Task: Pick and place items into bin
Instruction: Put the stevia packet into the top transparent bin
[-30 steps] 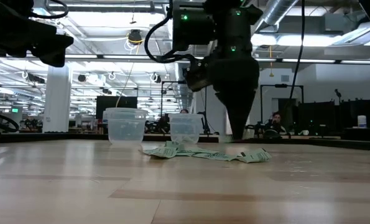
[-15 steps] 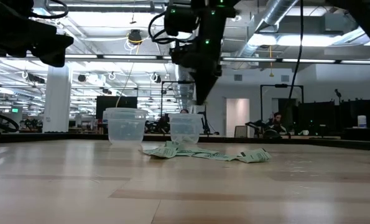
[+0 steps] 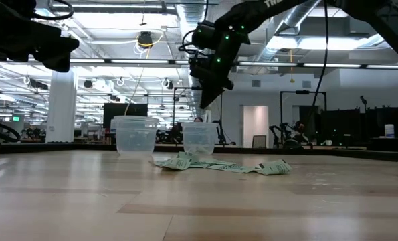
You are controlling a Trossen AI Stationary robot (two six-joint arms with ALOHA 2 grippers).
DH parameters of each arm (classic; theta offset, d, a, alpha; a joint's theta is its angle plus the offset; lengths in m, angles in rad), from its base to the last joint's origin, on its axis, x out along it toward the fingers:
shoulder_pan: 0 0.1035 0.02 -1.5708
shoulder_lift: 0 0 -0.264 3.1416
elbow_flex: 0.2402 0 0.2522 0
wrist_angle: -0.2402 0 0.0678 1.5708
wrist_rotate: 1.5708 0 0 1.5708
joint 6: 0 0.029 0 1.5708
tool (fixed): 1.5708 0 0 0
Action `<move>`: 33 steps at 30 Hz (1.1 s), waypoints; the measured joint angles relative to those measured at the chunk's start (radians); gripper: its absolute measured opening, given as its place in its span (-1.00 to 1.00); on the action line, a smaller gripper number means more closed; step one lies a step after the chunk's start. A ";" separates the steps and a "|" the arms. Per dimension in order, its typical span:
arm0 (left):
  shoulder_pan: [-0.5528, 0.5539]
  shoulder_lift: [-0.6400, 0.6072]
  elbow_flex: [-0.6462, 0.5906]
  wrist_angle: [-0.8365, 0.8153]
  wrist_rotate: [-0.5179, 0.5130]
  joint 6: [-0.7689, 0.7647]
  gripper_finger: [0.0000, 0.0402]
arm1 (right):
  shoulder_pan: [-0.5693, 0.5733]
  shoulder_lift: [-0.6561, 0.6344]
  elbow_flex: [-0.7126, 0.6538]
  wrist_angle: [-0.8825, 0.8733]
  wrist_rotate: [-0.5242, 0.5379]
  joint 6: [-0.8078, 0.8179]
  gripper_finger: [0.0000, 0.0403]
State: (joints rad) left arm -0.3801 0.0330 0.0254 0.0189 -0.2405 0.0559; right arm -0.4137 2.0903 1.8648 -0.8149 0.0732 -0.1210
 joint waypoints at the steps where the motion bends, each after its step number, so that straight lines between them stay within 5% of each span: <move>1: 0.000 0.000 0.000 0.000 0.000 0.000 -0.17 | -0.006 0.000 0.000 0.019 -0.023 -0.008 -0.99; 24: 0.000 0.000 0.000 0.000 -0.001 0.011 -0.17 | -0.020 -0.001 0.000 0.062 -0.046 -0.040 -0.54; 33: 0.000 0.000 0.000 0.000 -0.001 0.024 -0.17 | 0.018 -0.013 0.001 -0.123 -0.046 0.037 -0.52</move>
State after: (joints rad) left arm -0.3800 0.0329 0.0254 0.0189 -0.2418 0.0794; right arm -0.3960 2.0774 1.8656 -0.9376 0.0273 -0.0844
